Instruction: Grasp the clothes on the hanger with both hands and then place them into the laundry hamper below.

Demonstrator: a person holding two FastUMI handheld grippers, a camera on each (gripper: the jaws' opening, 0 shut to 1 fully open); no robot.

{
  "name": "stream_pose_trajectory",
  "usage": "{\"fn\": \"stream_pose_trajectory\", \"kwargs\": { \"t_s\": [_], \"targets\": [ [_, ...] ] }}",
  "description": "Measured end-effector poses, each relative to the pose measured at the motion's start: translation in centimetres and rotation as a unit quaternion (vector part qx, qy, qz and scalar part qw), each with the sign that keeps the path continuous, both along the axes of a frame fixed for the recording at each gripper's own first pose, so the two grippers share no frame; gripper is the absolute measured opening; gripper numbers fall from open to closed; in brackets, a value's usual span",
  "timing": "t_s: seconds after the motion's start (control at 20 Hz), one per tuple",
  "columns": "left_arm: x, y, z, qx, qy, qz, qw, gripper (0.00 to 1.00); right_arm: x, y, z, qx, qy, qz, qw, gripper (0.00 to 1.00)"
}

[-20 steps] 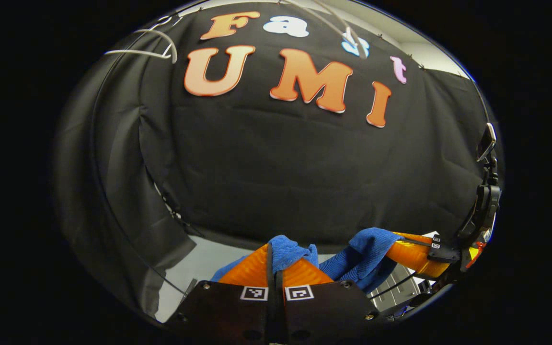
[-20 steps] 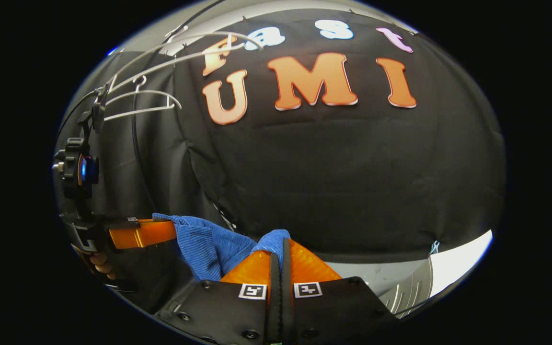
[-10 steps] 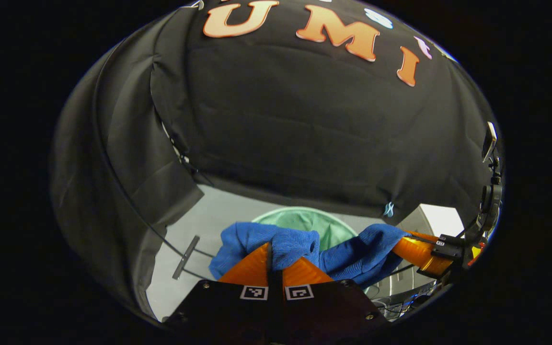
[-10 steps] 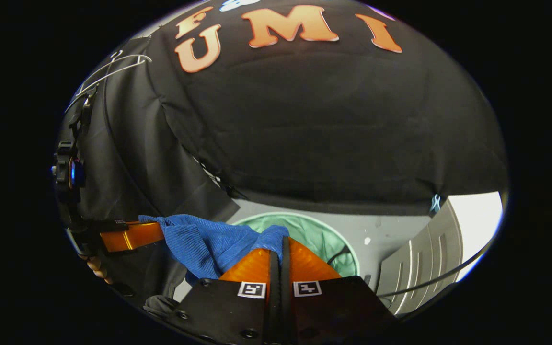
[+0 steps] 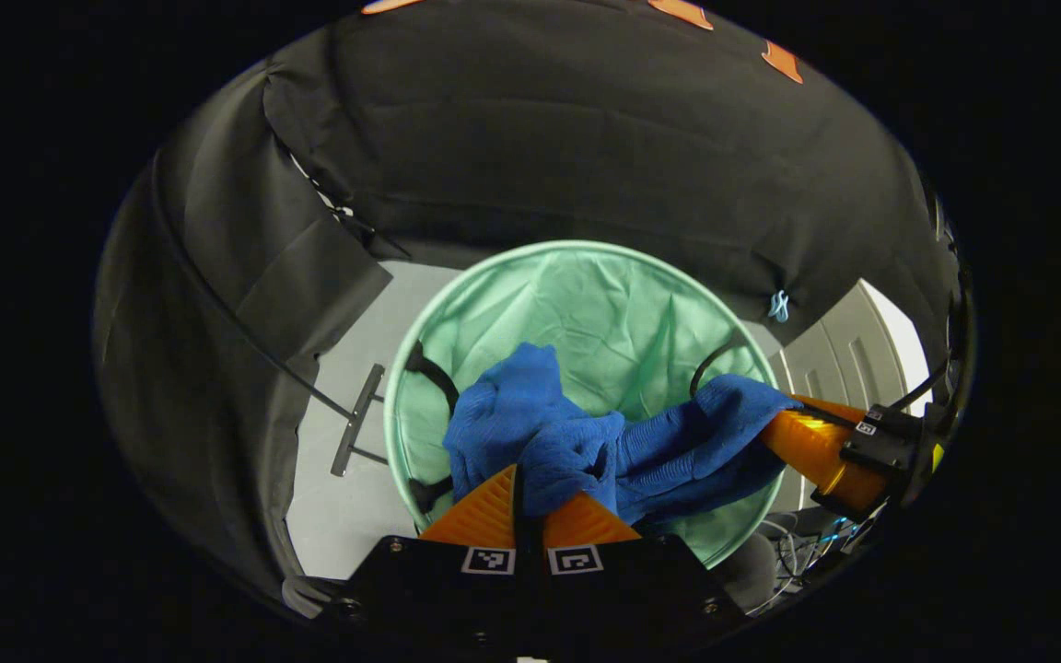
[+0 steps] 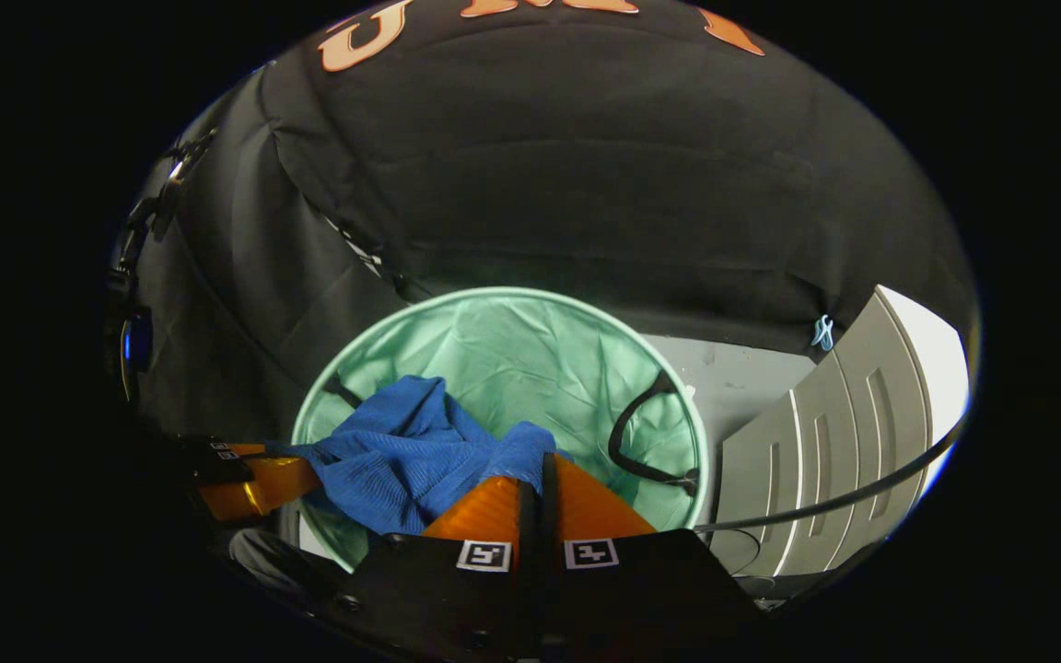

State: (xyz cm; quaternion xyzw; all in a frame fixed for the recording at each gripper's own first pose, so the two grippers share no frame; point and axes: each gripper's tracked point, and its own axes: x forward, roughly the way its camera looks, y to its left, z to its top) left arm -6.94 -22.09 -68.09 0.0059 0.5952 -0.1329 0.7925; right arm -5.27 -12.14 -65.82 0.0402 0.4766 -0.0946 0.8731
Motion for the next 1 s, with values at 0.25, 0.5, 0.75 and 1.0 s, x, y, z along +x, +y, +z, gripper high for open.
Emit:
{"fn": "stream_pose_trajectory", "kwargs": {
  "t_s": [0.25,0.5,0.75,1.0],
  "targets": [
    [-2.2,0.6,-3.7,0.027,0.037,-0.008,0.999,0.00,-1.2,0.0,-3.0,-0.005,0.042,-0.001,0.999,0.08],
    [-3.4,1.9,-5.5,0.026,0.084,0.045,0.995,0.00,-2.6,-1.6,-5.2,0.008,0.066,-0.026,0.997,0.08],
    [-3.5,1.8,-5.3,0.038,0.089,0.051,0.994,0.02,-2.9,-1.7,-5.4,0.046,0.063,-0.068,0.995,0.12],
    [-3.3,-1.0,-2.4,-0.018,0.079,0.059,0.995,0.44,-2.5,-2.5,-2.8,0.060,0.039,-0.107,0.992,0.47]
  ]
}}
